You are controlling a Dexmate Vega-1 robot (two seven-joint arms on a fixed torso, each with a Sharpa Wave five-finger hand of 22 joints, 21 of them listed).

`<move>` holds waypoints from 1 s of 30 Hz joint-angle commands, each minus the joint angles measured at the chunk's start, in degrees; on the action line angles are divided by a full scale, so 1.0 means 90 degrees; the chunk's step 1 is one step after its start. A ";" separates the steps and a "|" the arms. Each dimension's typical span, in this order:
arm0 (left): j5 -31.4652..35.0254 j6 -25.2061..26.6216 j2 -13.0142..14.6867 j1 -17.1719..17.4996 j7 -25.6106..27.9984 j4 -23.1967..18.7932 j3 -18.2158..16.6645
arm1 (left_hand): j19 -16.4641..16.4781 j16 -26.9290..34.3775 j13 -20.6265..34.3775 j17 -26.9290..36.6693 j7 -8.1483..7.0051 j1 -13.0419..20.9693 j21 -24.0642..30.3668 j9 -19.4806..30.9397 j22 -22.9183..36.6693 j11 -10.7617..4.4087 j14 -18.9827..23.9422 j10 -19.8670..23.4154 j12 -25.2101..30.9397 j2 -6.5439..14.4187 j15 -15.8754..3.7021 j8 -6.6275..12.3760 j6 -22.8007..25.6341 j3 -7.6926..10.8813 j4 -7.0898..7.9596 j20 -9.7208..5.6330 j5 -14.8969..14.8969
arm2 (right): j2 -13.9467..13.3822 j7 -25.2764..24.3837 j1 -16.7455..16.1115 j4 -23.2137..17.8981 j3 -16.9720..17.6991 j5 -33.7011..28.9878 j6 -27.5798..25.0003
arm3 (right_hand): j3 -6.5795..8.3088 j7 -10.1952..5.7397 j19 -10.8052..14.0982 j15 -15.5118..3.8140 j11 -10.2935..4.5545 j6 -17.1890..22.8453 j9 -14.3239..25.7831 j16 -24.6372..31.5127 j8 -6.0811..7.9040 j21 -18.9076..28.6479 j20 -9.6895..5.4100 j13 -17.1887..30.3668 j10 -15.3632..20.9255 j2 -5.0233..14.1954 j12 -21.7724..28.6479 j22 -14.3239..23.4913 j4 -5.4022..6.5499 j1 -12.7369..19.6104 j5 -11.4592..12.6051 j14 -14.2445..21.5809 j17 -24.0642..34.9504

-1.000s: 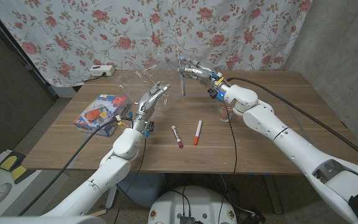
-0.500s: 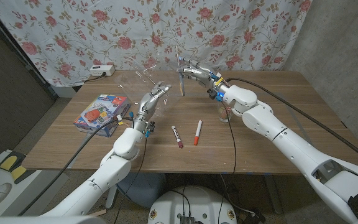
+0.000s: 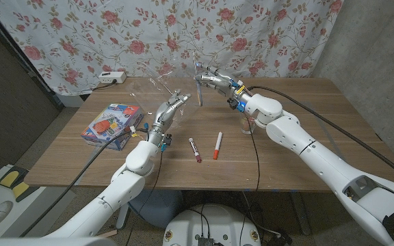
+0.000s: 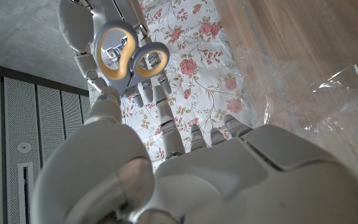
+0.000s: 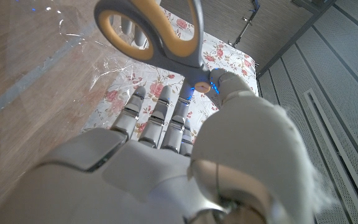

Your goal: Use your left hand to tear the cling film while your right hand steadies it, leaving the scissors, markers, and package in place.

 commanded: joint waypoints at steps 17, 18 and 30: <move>0.0026 -0.0016 -0.0121 -0.0096 -0.0052 0.0129 0.0132 | -0.0002 0.0042 0.0019 -0.0003 0.0051 0.0134 0.0030 0.0020 0.0019 -0.0025 0.0011 0.0062 0.0037 0.0010 -0.0012 -0.0094 0.0147 -0.0015 0.0033 0.0012 -0.0024 | 0.0043 0.0017 -0.0091 -0.0058 -0.0023 0.0045 0.0067 | -0.0031 -0.0005 -0.0027 -0.0956 -0.0713 0.0061 0.0016 -0.0050 -0.0017 0.0018 0.0005 -0.0022 0.0676 0.0042 0.0052 0.0006 0.0011 0.0006 0.0052 0.0067 0.0035; 0.0031 -0.0005 -0.0121 -0.0101 -0.0050 0.0129 0.0137 | -0.0003 0.0042 0.0019 -0.0003 0.0058 0.0133 0.0029 0.0020 0.0019 -0.0019 0.0012 0.0062 0.0036 0.0008 -0.0006 -0.0103 0.0149 -0.0019 0.0036 0.0022 -0.0025 | 0.0044 -0.0001 -0.0094 -0.0063 -0.0024 0.0030 0.0072 | -0.0032 -0.0012 -0.0029 -0.0959 -0.0708 0.0061 0.0016 -0.0052 -0.0017 0.0017 -0.0002 -0.0015 0.0678 0.0046 0.0059 0.0006 0.0017 -0.0001 0.0053 0.0067 0.0036; 0.0027 -0.0036 -0.0146 -0.0132 -0.0116 0.0149 0.0194 | -0.0006 0.0049 0.0019 -0.0002 0.0082 0.0131 0.0032 0.0023 0.0020 -0.0021 0.0038 0.0115 0.0048 0.0009 0.0016 -0.0117 0.0334 -0.0046 0.0052 0.0036 -0.0027 | 0.0099 0.0046 -0.0084 0.0062 -0.0032 0.0028 0.0183 | -0.0039 -0.0019 -0.0021 -0.0967 -0.0712 0.0100 0.0017 -0.0077 -0.0009 0.0020 -0.0036 -0.0018 0.0671 0.0046 0.0075 0.0006 0.0017 -0.0005 0.0064 0.0068 0.0049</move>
